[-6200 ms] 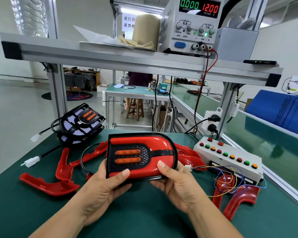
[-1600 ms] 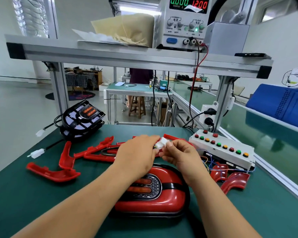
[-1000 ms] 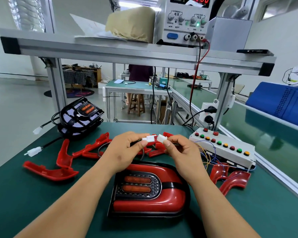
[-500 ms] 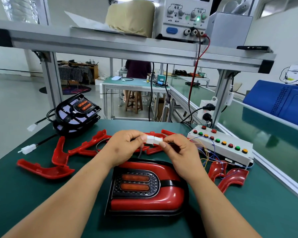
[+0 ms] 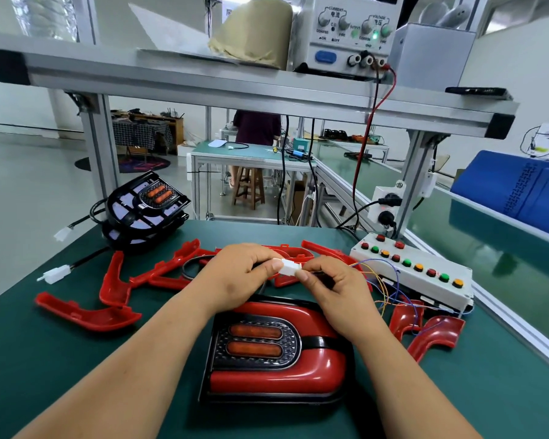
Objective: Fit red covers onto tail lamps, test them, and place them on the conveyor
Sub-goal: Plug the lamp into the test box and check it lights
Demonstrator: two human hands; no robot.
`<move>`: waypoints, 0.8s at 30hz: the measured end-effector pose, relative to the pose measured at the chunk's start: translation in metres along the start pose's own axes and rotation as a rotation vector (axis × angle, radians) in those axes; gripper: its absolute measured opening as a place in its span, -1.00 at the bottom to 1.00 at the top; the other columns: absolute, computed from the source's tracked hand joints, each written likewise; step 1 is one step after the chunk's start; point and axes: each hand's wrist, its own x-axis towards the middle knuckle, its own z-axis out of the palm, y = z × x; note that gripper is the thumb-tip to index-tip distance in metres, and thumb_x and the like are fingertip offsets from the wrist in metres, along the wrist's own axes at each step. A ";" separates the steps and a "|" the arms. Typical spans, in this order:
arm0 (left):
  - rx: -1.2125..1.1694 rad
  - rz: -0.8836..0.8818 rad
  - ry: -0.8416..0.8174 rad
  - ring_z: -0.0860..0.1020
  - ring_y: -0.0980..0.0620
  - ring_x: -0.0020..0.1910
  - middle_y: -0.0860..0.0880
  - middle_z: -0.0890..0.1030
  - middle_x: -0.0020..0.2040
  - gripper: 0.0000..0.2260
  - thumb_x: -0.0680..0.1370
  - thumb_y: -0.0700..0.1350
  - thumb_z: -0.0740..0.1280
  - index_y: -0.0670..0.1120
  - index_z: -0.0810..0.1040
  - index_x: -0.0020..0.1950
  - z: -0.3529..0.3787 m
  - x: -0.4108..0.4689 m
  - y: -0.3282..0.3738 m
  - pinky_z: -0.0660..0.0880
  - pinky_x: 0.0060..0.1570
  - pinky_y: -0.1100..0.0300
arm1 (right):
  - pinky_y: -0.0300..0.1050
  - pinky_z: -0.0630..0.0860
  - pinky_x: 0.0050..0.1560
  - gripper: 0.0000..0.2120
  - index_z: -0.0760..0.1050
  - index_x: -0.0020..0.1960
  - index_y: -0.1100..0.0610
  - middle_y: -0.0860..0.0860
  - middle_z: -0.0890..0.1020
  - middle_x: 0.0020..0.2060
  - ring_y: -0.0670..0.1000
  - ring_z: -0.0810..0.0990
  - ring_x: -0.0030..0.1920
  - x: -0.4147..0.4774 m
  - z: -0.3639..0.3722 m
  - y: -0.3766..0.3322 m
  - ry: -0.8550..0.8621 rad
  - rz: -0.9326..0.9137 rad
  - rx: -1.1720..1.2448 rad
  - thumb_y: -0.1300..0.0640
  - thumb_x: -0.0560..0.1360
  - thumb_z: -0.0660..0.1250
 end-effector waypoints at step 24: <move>-0.071 -0.053 0.001 0.59 -0.02 -0.17 -0.10 0.66 -0.22 -0.78 0.63 -0.03 0.26 -0.05 0.68 -0.04 -0.001 -0.002 0.000 0.45 -0.13 0.21 | -0.24 0.30 -0.25 -0.81 0.49 -0.21 0.15 -0.14 0.45 -0.38 -0.16 0.41 -0.31 0.002 0.000 -0.007 0.154 0.030 -0.148 0.17 0.58 0.30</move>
